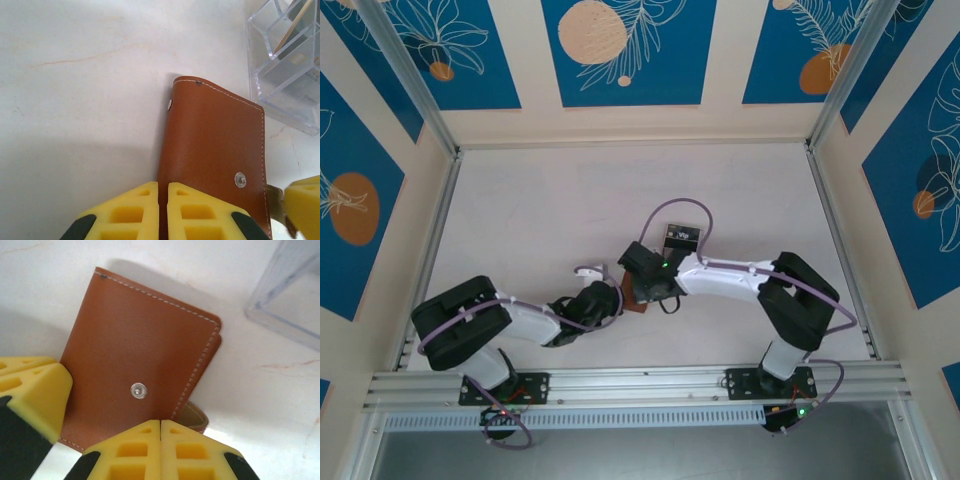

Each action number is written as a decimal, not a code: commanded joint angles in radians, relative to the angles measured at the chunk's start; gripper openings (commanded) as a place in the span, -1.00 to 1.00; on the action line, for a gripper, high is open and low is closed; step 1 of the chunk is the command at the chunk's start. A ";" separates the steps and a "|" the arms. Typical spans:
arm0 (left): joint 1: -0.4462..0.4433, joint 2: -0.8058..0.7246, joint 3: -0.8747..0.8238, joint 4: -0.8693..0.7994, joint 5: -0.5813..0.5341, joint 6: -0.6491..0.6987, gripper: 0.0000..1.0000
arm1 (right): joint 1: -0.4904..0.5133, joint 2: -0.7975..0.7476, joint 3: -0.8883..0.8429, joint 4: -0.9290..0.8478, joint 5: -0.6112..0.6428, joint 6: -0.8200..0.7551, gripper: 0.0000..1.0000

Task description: Put the credit cards into the card holder

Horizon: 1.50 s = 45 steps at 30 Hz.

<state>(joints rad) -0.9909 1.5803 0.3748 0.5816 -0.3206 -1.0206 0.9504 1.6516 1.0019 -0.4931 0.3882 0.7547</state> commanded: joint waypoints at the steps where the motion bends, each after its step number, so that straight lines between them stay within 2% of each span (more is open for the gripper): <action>1: -0.032 0.096 -0.016 -0.250 0.091 -0.027 -0.86 | -0.037 -0.056 -0.060 0.044 -0.102 -0.023 -1.00; 10: -0.077 0.052 0.041 -0.341 0.042 -0.035 -0.88 | -0.133 -0.139 -0.242 0.175 -0.164 -0.001 -1.00; 18: -0.144 0.015 0.093 -0.406 -0.007 -0.007 -0.88 | -0.189 -0.222 -0.366 0.230 -0.092 0.092 -1.00; 21: -0.166 0.019 0.106 -0.416 -0.018 -0.007 -0.88 | -0.206 -0.260 -0.406 0.239 -0.082 0.108 -0.72; 26: -0.189 0.034 0.128 -0.439 -0.033 -0.014 -0.88 | -0.208 -0.281 -0.398 0.189 -0.050 0.105 -0.37; 29: -0.196 0.037 0.121 -0.429 -0.037 -0.036 -0.89 | -0.202 -0.277 -0.355 0.125 -0.028 0.096 -0.27; 33: -0.208 0.035 0.115 -0.423 -0.047 -0.055 -0.88 | -0.141 -0.324 -0.282 0.042 0.014 0.088 -0.24; 38: -0.215 0.031 0.120 -0.437 -0.059 -0.062 -0.88 | -0.066 -0.375 -0.180 -0.008 -0.002 0.060 -0.41; 42: -0.218 0.027 0.118 -0.440 -0.065 -0.065 -0.88 | -0.067 -0.342 -0.143 0.034 -0.087 0.041 -0.69; 45: -0.222 0.030 0.116 -0.435 -0.068 -0.070 -0.89 | -0.076 -0.276 -0.122 0.061 -0.125 0.035 -0.82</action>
<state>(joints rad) -1.1847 1.5738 0.5201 0.3046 -0.4397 -1.0775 0.8814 1.3170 0.8570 -0.4324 0.3260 0.8055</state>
